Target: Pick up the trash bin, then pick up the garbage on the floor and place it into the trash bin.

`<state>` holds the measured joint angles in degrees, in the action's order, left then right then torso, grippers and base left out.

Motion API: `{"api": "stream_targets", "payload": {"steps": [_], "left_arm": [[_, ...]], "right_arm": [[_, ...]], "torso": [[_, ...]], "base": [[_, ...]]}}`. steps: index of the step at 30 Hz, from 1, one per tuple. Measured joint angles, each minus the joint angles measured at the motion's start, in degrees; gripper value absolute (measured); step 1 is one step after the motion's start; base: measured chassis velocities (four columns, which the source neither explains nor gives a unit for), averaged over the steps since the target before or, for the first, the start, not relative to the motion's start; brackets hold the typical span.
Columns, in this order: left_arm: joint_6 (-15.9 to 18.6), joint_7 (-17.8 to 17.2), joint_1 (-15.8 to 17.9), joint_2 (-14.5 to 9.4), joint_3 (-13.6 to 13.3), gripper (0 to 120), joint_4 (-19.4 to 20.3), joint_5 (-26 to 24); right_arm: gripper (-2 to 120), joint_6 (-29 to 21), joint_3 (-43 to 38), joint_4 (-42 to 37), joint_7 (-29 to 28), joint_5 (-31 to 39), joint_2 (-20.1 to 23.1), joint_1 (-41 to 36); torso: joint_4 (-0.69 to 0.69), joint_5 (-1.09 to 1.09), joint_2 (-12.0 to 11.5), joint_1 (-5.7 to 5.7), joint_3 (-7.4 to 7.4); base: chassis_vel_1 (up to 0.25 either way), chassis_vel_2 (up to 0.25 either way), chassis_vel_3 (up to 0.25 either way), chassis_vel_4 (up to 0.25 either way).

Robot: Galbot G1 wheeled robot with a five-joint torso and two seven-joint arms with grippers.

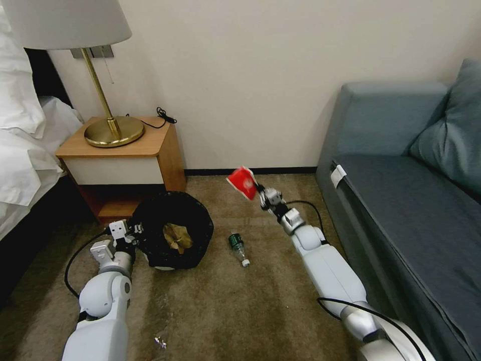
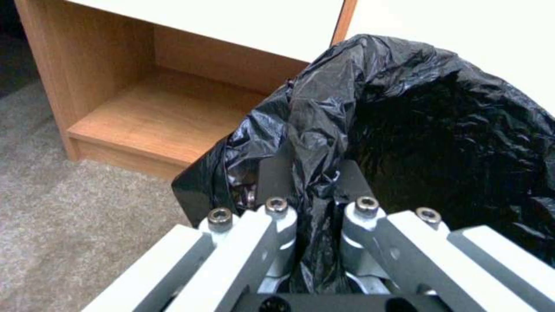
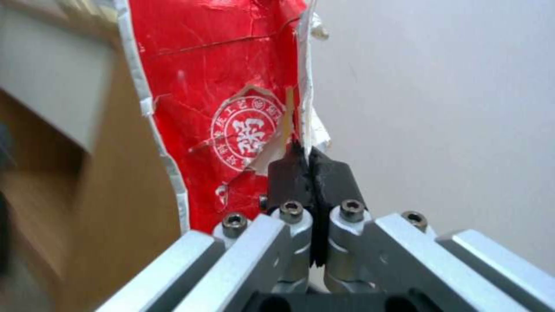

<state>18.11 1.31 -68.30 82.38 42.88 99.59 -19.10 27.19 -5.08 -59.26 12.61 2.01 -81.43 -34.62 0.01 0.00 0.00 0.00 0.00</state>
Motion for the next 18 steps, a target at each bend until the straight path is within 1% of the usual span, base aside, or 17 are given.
{"api": "stream_targets", "payload": {"steps": [1,3,4,6,7,9,12,14,15,16,17,18], "left_arm": [[0.0,0.0,0.0,0.0,0.0,4,0.0,0.0],[0.0,0.0,0.2,0.2,-0.3,4,0.0,0.2],[0.0,0.0,0.2,0.2,-0.3,4,0.0,0.2],[0.1,-0.1,0.3,0.4,-0.5,4,0.2,0.4],[0.1,-0.1,0.3,0.4,-0.5,4,0.2,0.4],[0.1,-0.2,0.3,0.6,-0.8,4,0.8,0.7],[0.2,-0.3,0.2,0.8,-0.9,4,1.1,0.9],[0.5,-0.4,0.1,1.0,-1.1,4,1.7,1.2],[0.5,-0.4,0.1,1.0,-1.1,4,1.7,1.2],[0.5,-0.4,0.0,1.0,-1.1,4,1.9,1.2],[0.6,-0.6,-0.1,1.1,-1.1,4,2.5,1.4],[0.6,-0.6,-0.1,1.1,-1.1,4,2.5,1.4]], "right_arm": [[0,0.0,0.0,0.0,0.0,0.0,0.0,0.0],[0,-2.2,6.4,-7.8,-2.5,1.6,0.0,-0.7],[0,-2.2,6.4,-7.8,-2.5,1.6,0.0,-0.7],[0,-3.6,11.0,-11.0,-3.5,1.8,-0.1,-0.8],[0,-3.6,11.0,-11.0,-3.5,1.8,-0.1,-0.8],[0,-4.7,16.2,-12.5,-4.4,1.5,-0.7,-0.8],[0,-4.9,18.2,-12.6,-4.7,1.0,-1.3,-0.9],[0,-4.8,20.8,-11.7,-4.8,-0.4,-2.7,-1.2],[0,-4.8,20.8,-11.7,-4.8,-0.4,-2.7,-1.2],[0,-4.6,21.3,-11.1,-4.8,-1.0,-3.2,-1.4],[0,-3.3,21.9,-8.7,-4.8,-3.0,-4.7,-2.1],[0,-3.3,21.9,-8.7,-4.8,-3.0,-4.7,-2.1]], "torso": [[0.0,0.0,0.0,0.0,0.0],[-0.01,0.0,0.0,0.0,-0.01],[-0.01,0.0,0.0,0.0,-0.01],[0.0,-0.01,0.0,0.0,0.0],[0.0,-0.01,0.0,0.0,0.0],[0.0,-0.01,0.0,0.0,0.0],[0.0,-0.01,0.0,0.0,0.0],[0.0,-0.01,0.0,0.0,0.0],[0.0,-0.01,0.0,0.0,0.0],[0.0,0.0,0.0,0.0,0.0],[0.0,-0.01,0.0,0.0,0.0],[0.0,-0.01,0.0,0.0,0.0]], "base": [[0.0,0.0,0.0,0.0],[0.0,0.0,0.0,0.0],[0.0,0.0,0.0,0.0],[0.0,0.0,0.0,0.0],[0.0,0.0,0.0,0.0],[0.0,0.0,0.0,0.0],[0.0,0.0,0.0,0.0],[0.0,0.0,0.0,0.0],[0.0,0.0,0.0,0.0],[0.0,0.0,0.0,0.0],[0.0,0.0,0.0,0.0],[0.0,0.0,0.0,0.0]]}}
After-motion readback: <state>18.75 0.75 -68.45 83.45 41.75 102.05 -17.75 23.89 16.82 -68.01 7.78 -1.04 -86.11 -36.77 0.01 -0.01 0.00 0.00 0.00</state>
